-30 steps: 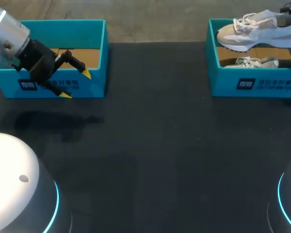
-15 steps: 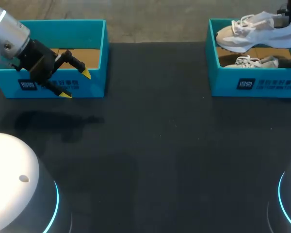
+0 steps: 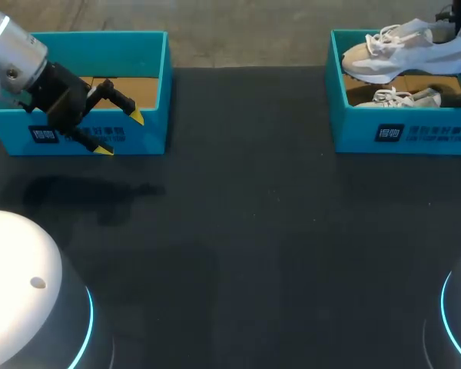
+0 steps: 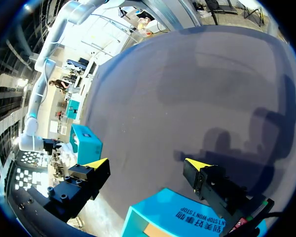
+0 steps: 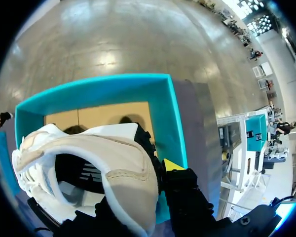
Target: Take the shoe out of the shoebox, open the shoe tongue, remove and reinsert the insole, then place the shoe into the shoebox
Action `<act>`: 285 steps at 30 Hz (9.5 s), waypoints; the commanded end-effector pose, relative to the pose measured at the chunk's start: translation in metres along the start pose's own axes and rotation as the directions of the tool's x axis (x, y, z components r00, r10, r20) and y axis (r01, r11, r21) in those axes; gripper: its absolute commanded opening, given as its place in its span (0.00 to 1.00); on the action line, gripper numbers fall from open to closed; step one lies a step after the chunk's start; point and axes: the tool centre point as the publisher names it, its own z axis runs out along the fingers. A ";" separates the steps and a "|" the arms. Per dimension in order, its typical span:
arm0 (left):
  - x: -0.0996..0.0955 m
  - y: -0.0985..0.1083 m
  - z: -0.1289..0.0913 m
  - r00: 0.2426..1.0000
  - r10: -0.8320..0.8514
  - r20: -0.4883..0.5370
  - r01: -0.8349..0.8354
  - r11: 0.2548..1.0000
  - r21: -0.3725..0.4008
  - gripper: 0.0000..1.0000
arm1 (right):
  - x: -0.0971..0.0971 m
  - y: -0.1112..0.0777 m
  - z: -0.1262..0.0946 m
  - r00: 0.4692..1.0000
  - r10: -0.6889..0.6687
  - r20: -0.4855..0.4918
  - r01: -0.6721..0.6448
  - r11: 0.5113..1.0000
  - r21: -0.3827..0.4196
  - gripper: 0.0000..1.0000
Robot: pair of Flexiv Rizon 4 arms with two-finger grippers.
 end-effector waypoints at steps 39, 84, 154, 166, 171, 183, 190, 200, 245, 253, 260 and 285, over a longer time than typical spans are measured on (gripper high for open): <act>0.000 0.000 0.000 1.000 0.000 -0.003 0.000 1.000 -0.002 1.00 | 0.013 0.024 0.080 1.000 0.011 -0.002 -0.011 0.988 -0.154 0.00; 0.000 0.000 0.000 1.000 0.000 -0.003 0.000 1.000 -0.002 1.00 | 0.025 0.020 0.111 0.994 -0.013 -0.111 0.006 0.998 -0.062 0.00; 0.000 0.000 0.000 1.000 0.000 -0.003 0.000 1.000 -0.002 1.00 | 0.035 0.008 0.074 0.988 -0.067 -0.136 0.051 0.992 -0.115 1.00; 0.000 0.000 0.000 1.000 0.000 -0.003 0.000 1.000 -0.002 1.00 | 0.033 0.012 0.035 0.989 -0.069 -0.130 0.050 0.989 -0.143 1.00; 0.000 0.000 0.000 1.000 0.000 -0.003 0.000 1.000 -0.002 1.00 | 0.030 0.013 0.014 0.989 -0.080 -0.122 0.061 0.987 -0.149 1.00; 0.000 0.000 0.000 1.000 0.000 -0.003 0.000 1.000 -0.002 1.00 | 0.018 -0.005 -0.048 0.991 -0.090 -0.097 0.078 0.989 -0.122 1.00; 0.000 0.000 0.000 1.000 0.000 -0.003 0.000 1.000 -0.002 1.00 | 0.027 -0.033 -0.078 0.984 -0.093 -0.149 0.080 0.993 -0.091 1.00; 0.000 0.000 0.000 1.000 0.000 -0.003 0.000 1.000 -0.002 1.00 | 0.056 -0.095 -0.118 0.968 -0.086 -0.235 0.066 0.994 -0.089 1.00; -0.010 -0.026 -0.077 0.907 -0.378 -0.183 0.328 0.909 -0.256 1.00 | 0.109 -0.216 -0.139 0.970 -0.028 -0.240 0.031 0.999 0.009 1.00; 0.000 -0.022 -0.096 0.541 -0.836 -0.091 0.774 0.537 -0.337 1.00 | 0.109 -0.216 -0.139 0.970 -0.028 -0.240 0.031 0.999 0.009 1.00; 0.020 -0.020 -0.105 0.309 -0.949 0.063 0.876 0.258 -0.407 1.00 | 0.109 -0.216 -0.139 0.970 -0.028 -0.240 0.031 0.999 0.009 1.00; 0.010 -0.043 -0.089 -0.347 -0.832 0.432 0.760 -0.520 -0.391 1.00 | 0.109 -0.216 -0.139 0.970 -0.028 -0.240 0.031 0.999 0.009 1.00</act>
